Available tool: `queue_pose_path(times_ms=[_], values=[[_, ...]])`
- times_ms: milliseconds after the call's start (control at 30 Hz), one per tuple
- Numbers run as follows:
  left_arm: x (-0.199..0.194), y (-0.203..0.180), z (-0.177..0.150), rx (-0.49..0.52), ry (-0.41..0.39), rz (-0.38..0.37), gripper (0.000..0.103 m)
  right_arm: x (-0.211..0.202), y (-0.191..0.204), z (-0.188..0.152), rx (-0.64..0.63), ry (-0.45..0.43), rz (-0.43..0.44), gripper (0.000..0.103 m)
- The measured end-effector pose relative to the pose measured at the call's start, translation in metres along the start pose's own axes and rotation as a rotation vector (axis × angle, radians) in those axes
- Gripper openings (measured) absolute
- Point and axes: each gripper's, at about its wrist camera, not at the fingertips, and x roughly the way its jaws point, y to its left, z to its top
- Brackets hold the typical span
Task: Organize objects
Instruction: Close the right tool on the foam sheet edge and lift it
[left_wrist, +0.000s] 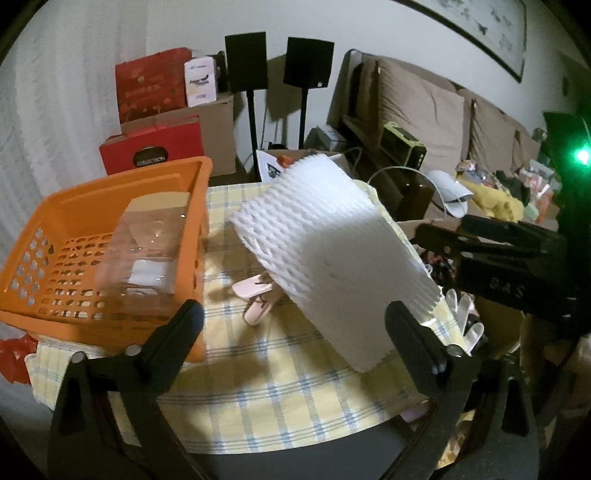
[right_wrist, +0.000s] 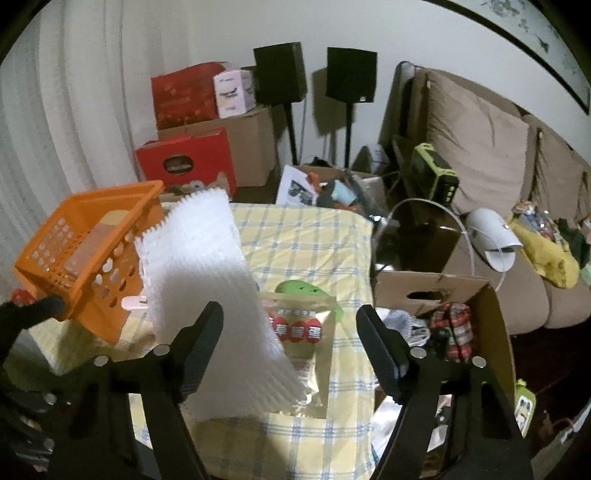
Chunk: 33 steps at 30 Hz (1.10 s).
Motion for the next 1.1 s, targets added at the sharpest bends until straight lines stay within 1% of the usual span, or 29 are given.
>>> queue_pose_path(times_ms=[33, 67, 100, 167, 367, 533, 600, 667, 700, 733, 800, 833, 867, 933, 967, 1000, 1033, 1067, 1100], values=[[0.002, -0.001, 0.000, -0.001, 0.002, -0.002, 0.087, 0.003, -0.001, 0.001, 0.004, 0.009, 0.026, 0.061], [0.005, -0.002, 0.000, -0.005, 0.007, -0.009, 0.081, 0.006, -0.002, 0.001, 0.007, 0.021, 0.058, 0.057], [0.007, -0.003, -0.001, -0.012, 0.014, -0.021, 0.078, 0.009, -0.002, 0.002, 0.007, 0.030, 0.079, 0.051], [0.013, -0.002, -0.003, -0.033, 0.034, -0.046, 0.072, 0.015, -0.002, 0.003, -0.002, 0.036, 0.098, 0.050], [0.037, 0.003, -0.008, -0.122, 0.108, -0.098, 0.072, 0.029, -0.001, 0.008, -0.024, 0.054, 0.164, 0.050], [0.054, 0.010, -0.008, -0.183, 0.138, -0.105, 0.074, 0.044, -0.004, 0.007, -0.019, 0.092, 0.202, 0.050], [0.061, 0.014, -0.009, -0.210, 0.155, -0.122, 0.075, 0.049, -0.005, 0.005, -0.010, 0.105, 0.219, 0.050], [0.068, 0.016, -0.008, -0.227, 0.168, -0.145, 0.075, 0.052, -0.006, 0.004, -0.007, 0.116, 0.234, 0.044], [0.072, 0.017, -0.009, -0.234, 0.175, -0.157, 0.074, 0.054, -0.006, 0.003, -0.005, 0.124, 0.236, 0.034], [0.075, 0.017, -0.009, -0.241, 0.182, -0.170, 0.072, 0.055, -0.006, 0.002, -0.001, 0.133, 0.238, 0.025], [0.082, 0.020, -0.010, -0.257, 0.200, -0.190, 0.059, 0.058, -0.006, 0.000, 0.009, 0.154, 0.248, 0.018], [0.085, 0.021, -0.010, -0.264, 0.214, -0.207, 0.040, 0.059, -0.005, -0.001, 0.009, 0.158, 0.252, 0.017], [0.088, 0.022, -0.011, -0.271, 0.234, -0.221, 0.029, 0.058, -0.005, -0.001, 0.003, 0.157, 0.249, 0.017], [0.090, 0.025, -0.012, -0.280, 0.242, -0.222, 0.025, 0.057, -0.005, 0.000, 0.000, 0.148, 0.241, 0.019], [0.088, 0.026, -0.013, -0.278, 0.235, -0.222, 0.021, 0.055, -0.007, 0.002, 0.006, 0.133, 0.242, 0.022], [0.087, 0.027, -0.013, -0.277, 0.233, -0.224, 0.019, 0.052, -0.010, 0.004, 0.010, 0.115, 0.243, 0.036], [0.086, 0.026, -0.012, -0.270, 0.230, -0.224, 0.016, 0.050, -0.011, 0.007, 0.012, 0.094, 0.239, 0.055], [0.084, 0.025, -0.012, -0.261, 0.228, -0.219, 0.015, 0.048, -0.013, 0.009, 0.012, 0.071, 0.233, 0.064], [0.084, 0.025, -0.011, -0.256, 0.227, -0.214, 0.015, 0.047, -0.013, 0.012, 0.009, 0.056, 0.235, 0.075]])
